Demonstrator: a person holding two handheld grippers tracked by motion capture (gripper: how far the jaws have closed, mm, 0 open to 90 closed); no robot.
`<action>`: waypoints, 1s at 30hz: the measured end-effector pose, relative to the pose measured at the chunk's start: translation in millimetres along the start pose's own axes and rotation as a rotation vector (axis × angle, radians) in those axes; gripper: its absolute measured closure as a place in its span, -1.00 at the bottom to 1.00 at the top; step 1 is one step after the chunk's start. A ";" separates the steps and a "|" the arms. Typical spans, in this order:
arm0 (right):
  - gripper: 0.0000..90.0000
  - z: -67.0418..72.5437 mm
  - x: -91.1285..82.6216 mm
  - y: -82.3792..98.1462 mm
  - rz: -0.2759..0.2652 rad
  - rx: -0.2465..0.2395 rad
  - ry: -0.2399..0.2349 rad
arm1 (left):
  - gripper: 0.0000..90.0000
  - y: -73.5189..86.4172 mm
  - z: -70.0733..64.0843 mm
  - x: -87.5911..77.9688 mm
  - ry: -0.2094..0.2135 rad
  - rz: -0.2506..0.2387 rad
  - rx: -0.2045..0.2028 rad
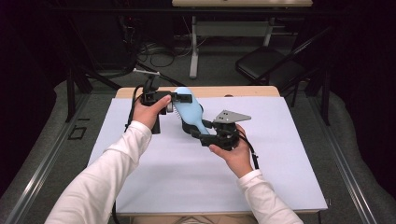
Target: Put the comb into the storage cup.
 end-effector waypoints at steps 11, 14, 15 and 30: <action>-0.12 -3.1 -0.5 -1.6 0.032 0.027 0.013 | 0.11 -1.2 5.0 0.2 -0.031 -0.008 0.000; -0.14 -3.5 -0.5 -2.0 0.029 0.022 0.025 | 0.11 -1.6 6.5 0.0 -0.030 -0.010 -0.006; -0.14 -3.6 -0.6 -2.1 0.032 0.022 0.029 | 0.11 -1.8 7.2 0.0 -0.031 -0.012 -0.002; -0.22 -5.5 -1.6 -3.6 0.027 0.030 0.039 | 0.11 -3.7 13.9 0.4 -0.058 -0.028 0.003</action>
Point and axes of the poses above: each handheld gripper's, and its own axes: x roughly forward along the jaws, y roughly out of its underside, z roughly to its left, the point moved 1 cm from there along x, roughly forward along the jaws, and after that the axes turned 14 degrees about x, right-handed, at the moved point
